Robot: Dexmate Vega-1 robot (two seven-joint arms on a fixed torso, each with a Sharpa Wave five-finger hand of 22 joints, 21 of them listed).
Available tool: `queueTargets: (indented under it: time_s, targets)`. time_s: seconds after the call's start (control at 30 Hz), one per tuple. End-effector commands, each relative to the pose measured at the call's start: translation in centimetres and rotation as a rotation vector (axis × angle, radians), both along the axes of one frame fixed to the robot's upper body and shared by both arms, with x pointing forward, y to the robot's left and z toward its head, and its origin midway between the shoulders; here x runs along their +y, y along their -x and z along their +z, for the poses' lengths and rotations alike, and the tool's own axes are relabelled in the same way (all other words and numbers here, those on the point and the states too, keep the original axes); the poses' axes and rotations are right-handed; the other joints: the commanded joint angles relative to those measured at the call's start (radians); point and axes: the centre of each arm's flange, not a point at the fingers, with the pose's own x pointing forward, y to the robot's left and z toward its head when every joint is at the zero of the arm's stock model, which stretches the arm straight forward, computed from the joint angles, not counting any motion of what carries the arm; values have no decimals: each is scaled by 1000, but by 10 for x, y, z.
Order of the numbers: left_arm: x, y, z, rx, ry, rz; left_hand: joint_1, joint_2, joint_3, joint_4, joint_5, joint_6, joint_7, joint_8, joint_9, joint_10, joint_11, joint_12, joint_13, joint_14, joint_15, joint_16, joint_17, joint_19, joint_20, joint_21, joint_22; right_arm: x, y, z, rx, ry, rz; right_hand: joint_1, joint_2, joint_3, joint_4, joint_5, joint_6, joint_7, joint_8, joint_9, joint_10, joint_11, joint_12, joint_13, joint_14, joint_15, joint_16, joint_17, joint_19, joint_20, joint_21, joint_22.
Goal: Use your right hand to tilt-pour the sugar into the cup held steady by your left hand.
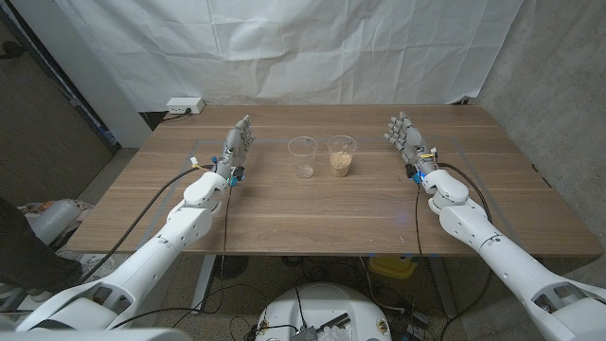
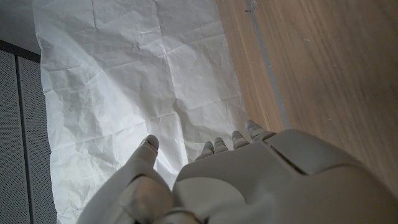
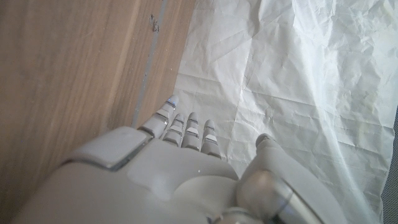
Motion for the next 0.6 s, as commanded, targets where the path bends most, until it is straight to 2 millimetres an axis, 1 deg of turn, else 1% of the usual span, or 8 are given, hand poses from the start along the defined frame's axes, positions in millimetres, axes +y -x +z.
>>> queueTargets:
  time_s: [0.03, 0.13, 0.23, 0.27, 0.33, 0.37, 0.53, 0.6]
  targets:
    - [0, -3, 1, 6, -34, -11, 13, -2, 5, -4, 5, -87, -2, 4, 3, -66, -6, 6, 4, -65, -3, 5, 5, -9, -1, 3, 4, 2, 0, -2, 10, -2, -1, 10, -1, 8, -3, 7, 8, -2, 5, 5, 11, 2, 5, 2, 0, 8, 6, 1, 6, 1, 7, 3]
    - [0, -3, 4, 22, -84, -8, 17, -5, 5, -9, 5, -87, -4, 4, 3, -66, -7, 6, 4, -63, -3, 5, 5, -9, 0, 2, 3, 2, 0, -2, 11, -4, -2, 11, -1, 9, -4, 6, 7, -2, 4, 5, 11, 2, 5, 2, 1, 9, 6, 1, 6, 1, 7, 3]
    - [0, -4, 8, 26, -138, -23, 33, -14, 6, -28, 4, -86, -7, 7, 4, -59, -10, 9, 4, -55, 1, 8, 6, -9, 12, 0, 2, 2, 0, -3, 11, -4, -4, 11, -1, 10, -5, 6, 8, -2, 5, 5, 11, 2, 5, 2, 1, 11, 5, 1, 6, 2, 7, 3]
    - [0, -5, 9, 24, -150, -36, 49, -21, 8, -46, 3, -86, -8, 9, 4, -58, -12, 9, 3, -45, 4, 11, 6, -6, 21, -2, 1, 3, 1, -3, 12, -4, -3, 12, -1, 10, -5, 5, 8, -3, 5, 5, 11, 3, 5, 2, 1, 11, 5, 1, 6, 2, 6, 3]
    - [0, -5, 12, 17, -191, -53, 93, -36, 13, -93, 1, -84, -11, 13, 5, -46, -16, 12, 4, -27, 13, 14, 7, 3, 58, -5, 0, 3, 1, -4, 15, -3, -3, 12, -1, 11, -6, 5, 8, -3, 4, 5, 11, 2, 5, 2, 2, 13, 6, 1, 6, 3, 6, 3]
    - [0, -6, 13, 17, -220, -63, 103, -41, 14, -106, 0, -84, -13, 14, 5, -45, -18, 12, 4, -16, 17, 17, 7, 8, 71, -4, 0, 3, 1, -4, 15, -5, -4, 13, -1, 11, -6, 5, 8, -4, 4, 6, 12, 2, 5, 3, 4, 14, 7, 1, 6, 6, 7, 3]
    - [-2, -6, 17, -13, -268, -50, 138, -65, 12, -147, 0, -69, -5, 20, 6, -29, -16, 17, 5, 13, 27, 21, 8, 21, 87, -4, 1, 2, 2, -5, 19, -3, -7, 14, -1, 13, -8, 4, 9, -3, 5, 6, 12, 3, 5, 3, 11, 17, 9, 2, 7, 11, 7, 3]
    - [-1, -6, 18, -16, -287, -55, 162, -87, 8, -175, 3, -55, 4, 25, 6, -6, -5, 24, 5, 31, 29, 23, 9, 34, 92, -3, 1, 2, 2, -5, 19, -7, -8, 15, -1, 14, -8, 3, 9, -4, 5, 6, 14, 4, 5, 3, 13, 18, 9, 2, 7, 12, 7, 3]
